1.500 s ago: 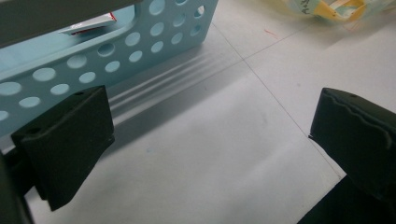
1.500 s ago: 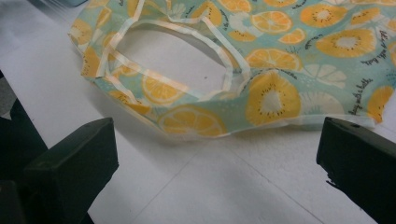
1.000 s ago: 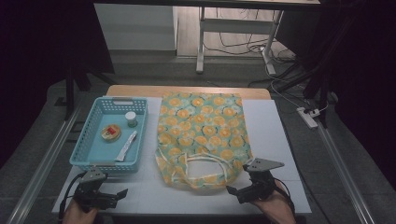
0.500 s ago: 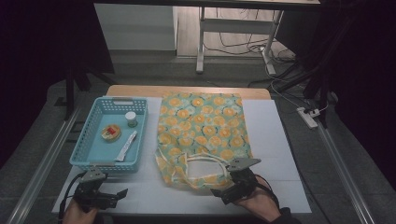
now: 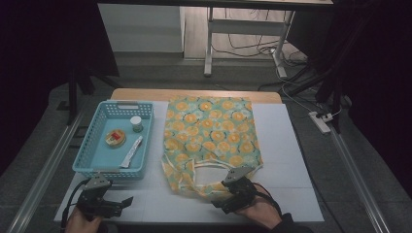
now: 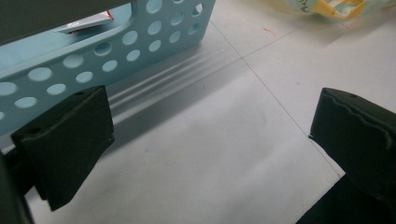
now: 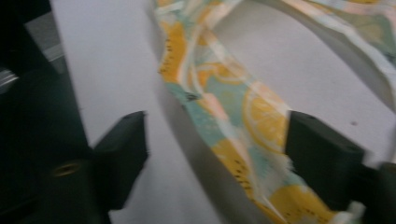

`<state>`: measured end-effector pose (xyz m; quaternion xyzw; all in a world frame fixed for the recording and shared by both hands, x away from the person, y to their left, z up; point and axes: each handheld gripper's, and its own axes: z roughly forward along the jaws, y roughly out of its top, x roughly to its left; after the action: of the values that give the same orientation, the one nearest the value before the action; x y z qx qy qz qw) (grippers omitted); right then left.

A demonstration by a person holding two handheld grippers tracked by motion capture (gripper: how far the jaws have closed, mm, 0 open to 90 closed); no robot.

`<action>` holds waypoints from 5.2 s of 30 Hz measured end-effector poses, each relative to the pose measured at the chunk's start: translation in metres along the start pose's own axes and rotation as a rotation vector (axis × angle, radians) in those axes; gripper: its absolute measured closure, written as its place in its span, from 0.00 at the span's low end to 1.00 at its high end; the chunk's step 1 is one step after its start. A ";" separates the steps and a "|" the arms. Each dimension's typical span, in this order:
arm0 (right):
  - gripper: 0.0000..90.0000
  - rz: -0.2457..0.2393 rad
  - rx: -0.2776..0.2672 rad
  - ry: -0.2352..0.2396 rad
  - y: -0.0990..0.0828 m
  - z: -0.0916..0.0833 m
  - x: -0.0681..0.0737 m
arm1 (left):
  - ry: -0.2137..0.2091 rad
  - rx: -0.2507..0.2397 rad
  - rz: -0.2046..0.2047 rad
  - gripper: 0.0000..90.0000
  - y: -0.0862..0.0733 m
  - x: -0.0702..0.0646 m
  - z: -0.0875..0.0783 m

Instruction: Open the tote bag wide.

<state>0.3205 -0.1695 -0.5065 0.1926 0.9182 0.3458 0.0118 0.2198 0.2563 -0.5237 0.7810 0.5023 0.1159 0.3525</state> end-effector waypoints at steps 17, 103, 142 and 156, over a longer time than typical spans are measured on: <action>0.99 -0.025 -0.027 0.000 0.027 -0.017 -0.016 | -0.002 -0.001 0.001 0.00 0.000 0.000 0.000; 0.04 0.056 -0.051 -0.194 0.107 0.023 -0.144 | -0.018 0.003 -0.016 0.00 0.000 0.002 0.000; 1.00 -0.067 0.085 -0.084 0.078 0.063 -0.110 | -0.013 0.004 -0.013 0.00 0.000 0.002 0.001; 1.00 -0.044 0.001 -0.043 0.095 0.038 -0.114 | -0.014 0.004 -0.013 0.00 0.000 0.002 0.001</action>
<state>0.4649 -0.1217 -0.4878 0.1799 0.9219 0.3409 0.0388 0.2213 0.2575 -0.5245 0.7792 0.5050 0.1071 0.3554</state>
